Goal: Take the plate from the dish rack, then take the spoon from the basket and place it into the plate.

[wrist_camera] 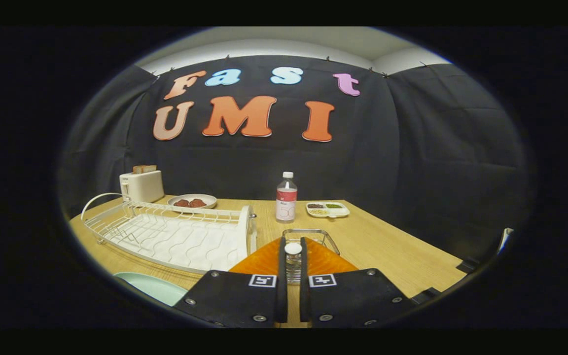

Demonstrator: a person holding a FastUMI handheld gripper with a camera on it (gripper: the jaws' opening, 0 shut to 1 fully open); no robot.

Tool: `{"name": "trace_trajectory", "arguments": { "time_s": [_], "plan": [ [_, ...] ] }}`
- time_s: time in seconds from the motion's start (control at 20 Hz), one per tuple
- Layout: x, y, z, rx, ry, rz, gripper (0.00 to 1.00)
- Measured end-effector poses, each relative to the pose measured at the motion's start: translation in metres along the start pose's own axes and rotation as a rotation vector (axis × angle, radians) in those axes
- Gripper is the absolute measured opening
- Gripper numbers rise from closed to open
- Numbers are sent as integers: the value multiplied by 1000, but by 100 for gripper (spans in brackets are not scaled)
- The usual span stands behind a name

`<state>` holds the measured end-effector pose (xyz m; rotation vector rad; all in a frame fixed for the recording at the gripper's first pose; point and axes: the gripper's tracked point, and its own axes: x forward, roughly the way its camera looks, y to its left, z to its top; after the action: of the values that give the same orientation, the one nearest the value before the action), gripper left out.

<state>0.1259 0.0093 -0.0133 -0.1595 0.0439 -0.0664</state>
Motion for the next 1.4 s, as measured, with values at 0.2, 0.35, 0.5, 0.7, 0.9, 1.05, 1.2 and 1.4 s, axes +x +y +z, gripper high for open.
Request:
{"name": "trace_trajectory", "arguments": {
  "time_s": [0.2, 0.35, 0.5, 0.7, 0.9, 1.05, 1.2, 1.4],
  "plan": [
    [-14, -13, 19, -10, -37, -27, 9],
    [-31, -19, 39, -16, -82, -33, 10],
    [-50, -24, 57, -30, -114, -37, 10],
    [-77, -22, 71, -31, -141, -23, 9],
    [-107, -15, 79, -16, -164, -1, 9],
    [-130, 6, 77, 1, -167, 46, 9],
    [-149, 28, 78, -15, -189, 85, 9],
    [-166, 64, 65, -18, -177, 162, 9]
  ]
}}
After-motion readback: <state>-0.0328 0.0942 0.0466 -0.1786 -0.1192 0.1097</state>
